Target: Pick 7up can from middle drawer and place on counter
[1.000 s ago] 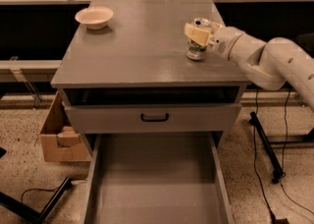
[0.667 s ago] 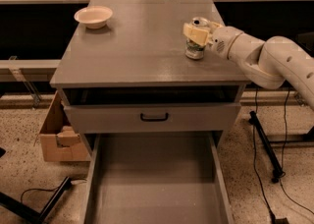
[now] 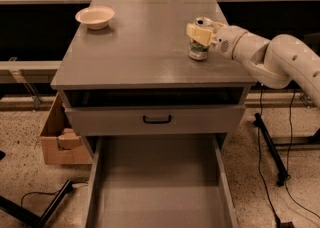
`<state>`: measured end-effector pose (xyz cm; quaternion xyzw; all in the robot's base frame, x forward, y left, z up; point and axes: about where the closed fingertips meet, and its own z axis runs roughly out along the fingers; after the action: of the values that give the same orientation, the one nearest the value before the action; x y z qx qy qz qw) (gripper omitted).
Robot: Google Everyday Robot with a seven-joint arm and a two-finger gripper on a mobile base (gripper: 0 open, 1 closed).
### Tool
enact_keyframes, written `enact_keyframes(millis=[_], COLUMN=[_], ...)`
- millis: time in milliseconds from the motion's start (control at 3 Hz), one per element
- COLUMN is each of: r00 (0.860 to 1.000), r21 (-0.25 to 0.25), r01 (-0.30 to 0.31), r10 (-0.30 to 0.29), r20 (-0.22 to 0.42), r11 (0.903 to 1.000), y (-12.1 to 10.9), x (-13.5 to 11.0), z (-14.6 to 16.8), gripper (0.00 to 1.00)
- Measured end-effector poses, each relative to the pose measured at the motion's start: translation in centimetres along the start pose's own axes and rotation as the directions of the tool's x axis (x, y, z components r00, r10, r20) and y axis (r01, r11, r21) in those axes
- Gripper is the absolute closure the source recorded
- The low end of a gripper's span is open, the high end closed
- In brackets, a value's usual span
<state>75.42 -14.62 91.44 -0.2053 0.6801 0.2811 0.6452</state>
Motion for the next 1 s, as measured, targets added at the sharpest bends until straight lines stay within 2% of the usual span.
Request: enact_keyframes(millis=[333, 667, 1000], r00=[1.000, 1.000, 0.990], r21=[0.000, 0.005, 0.007], r01=[0.000, 0.012, 0.140], r10=[0.000, -0.012, -0.140], r20=[0.000, 0.025, -0.032], r11=[1.0000, 0.9999, 0.9901], y=[0.0, 0.0, 1.3], x=[0.0, -1.2, -3.5], z=[0.0, -0.8, -2.2], gripper=[0.16, 0.00, 0.00])
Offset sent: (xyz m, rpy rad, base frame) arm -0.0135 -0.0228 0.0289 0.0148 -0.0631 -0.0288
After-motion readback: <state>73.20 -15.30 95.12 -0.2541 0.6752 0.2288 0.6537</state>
